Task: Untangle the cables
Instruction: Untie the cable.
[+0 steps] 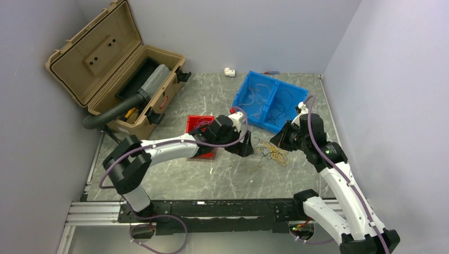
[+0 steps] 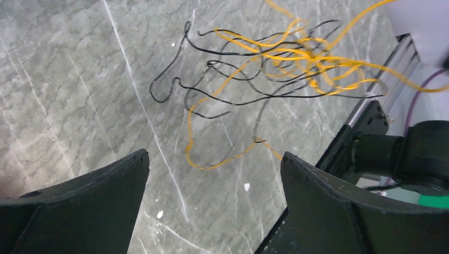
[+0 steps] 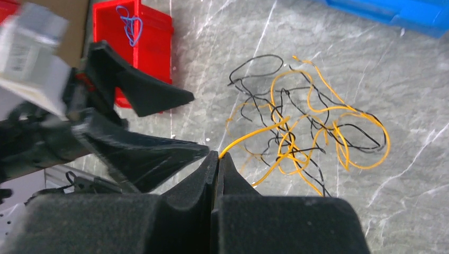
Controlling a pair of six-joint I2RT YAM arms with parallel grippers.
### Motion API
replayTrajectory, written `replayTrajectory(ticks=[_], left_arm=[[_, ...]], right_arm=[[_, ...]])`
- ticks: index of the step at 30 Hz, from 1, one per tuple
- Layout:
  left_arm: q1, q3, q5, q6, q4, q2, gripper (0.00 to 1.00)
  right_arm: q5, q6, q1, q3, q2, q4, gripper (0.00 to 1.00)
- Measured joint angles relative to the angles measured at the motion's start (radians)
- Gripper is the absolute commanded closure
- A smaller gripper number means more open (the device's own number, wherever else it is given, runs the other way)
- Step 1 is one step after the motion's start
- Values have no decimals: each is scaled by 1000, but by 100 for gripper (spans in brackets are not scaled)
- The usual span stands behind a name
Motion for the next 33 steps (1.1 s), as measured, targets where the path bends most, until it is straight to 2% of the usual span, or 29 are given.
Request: replayTrajectory(ticks=[5,9,12,17,21,25,33], left_arm=[[-2,5,-5,50,-48,-78,2],[-11,104,-14,220,-135,-76,1],[-14,119,-2,375,-133,-88,1],[-14,0,87,659,-11,-142,1],[-13,-124,121,801,101,-183,1],[-8,-118,158,931,118,-184,17],[-5,-101,240,1105,165,-185,17]], right_arm=[[-30,6,0,-37,-5,-6,100],[-44,6,0,-39,-5,-8,100],[-45,6,-1,-39,-6,-14,100],[-53,6,-1,-20,-16,-40,100],[-74,1,-1,20,-16,-61,100],[-94,-6,-1,58,-16,-88,100],[-129,-14,-1,87,-17,-106,100]])
